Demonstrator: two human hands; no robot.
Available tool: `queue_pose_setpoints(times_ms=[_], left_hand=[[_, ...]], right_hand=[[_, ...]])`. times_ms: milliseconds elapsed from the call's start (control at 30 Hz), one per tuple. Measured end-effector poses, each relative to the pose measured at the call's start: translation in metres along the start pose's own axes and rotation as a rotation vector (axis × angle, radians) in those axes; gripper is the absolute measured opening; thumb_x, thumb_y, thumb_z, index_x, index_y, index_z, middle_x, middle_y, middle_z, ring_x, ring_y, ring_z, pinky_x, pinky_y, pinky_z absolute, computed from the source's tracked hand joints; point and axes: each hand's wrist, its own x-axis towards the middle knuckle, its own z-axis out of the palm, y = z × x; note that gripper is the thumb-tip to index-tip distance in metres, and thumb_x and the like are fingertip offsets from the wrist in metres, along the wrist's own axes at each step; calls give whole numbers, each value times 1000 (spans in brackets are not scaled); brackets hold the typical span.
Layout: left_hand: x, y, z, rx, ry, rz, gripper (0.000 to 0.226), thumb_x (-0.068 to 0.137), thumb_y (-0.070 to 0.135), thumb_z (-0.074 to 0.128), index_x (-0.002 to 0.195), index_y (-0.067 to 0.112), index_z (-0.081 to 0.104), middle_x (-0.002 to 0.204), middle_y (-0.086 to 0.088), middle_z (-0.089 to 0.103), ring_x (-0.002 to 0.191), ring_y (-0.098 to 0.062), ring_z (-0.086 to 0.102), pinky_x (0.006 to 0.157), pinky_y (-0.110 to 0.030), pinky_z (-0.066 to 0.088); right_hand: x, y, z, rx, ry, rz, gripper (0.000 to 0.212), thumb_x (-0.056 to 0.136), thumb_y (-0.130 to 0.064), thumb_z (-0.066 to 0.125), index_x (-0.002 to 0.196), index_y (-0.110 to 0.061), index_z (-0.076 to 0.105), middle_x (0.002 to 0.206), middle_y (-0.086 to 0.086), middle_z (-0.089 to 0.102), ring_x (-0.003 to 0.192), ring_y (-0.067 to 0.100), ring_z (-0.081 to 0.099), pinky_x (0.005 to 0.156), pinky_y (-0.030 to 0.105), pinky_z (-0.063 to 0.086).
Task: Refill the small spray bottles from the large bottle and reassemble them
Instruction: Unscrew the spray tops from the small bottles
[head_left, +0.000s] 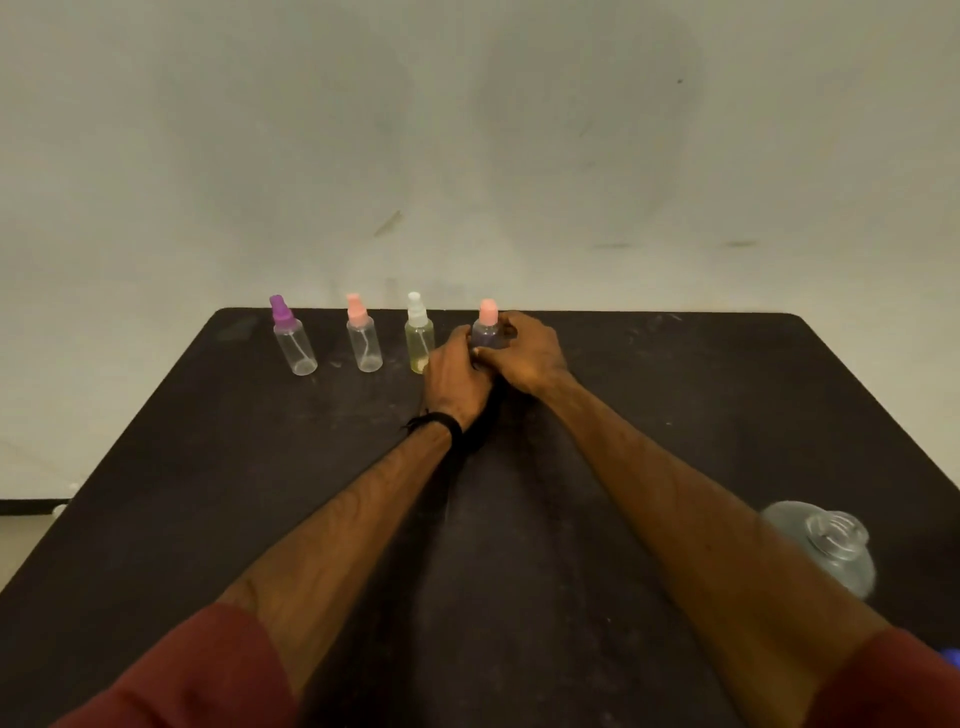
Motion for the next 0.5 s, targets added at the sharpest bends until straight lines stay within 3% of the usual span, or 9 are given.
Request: queue_pose_setpoints(times_ms=[100,200,333,500], left_hand=[[2,-2,2,10,15,14,36,92,9,62,128,10,59,115,-9,70,105,-24,67,83,-28,51],[-2,-1,-2,31,16,24,32,90,11,65,122,11,62,109,-8,72,100,-24,68,84,-36,55],[-24,4,-11,38,10,31,31,91,14,66,121,13,63,107,-5,72,98,-21,68,77,-26,50],[-74,6,-30,42,-7,19,24,90,17,65,114,17,63,103,-3,73,96,-22,69,80,-33,54]], right_hand=[[3,1,1,-13,0,-4,54,75,-29,82,123,-15,62,119,2,67,106,17,63,91,25,51],[-2,0,-4,-11,-12,13,52,75,-27,83,121,-15,62,118,2,68,97,11,61,81,17,46],[-25,-4,-9,12,-23,22,49,74,-24,83,118,-16,64,115,-1,69,91,6,58,64,6,40],[-75,-9,-8,36,-33,34,48,72,-23,85,116,-18,65,109,-3,70,94,9,64,73,12,46]])
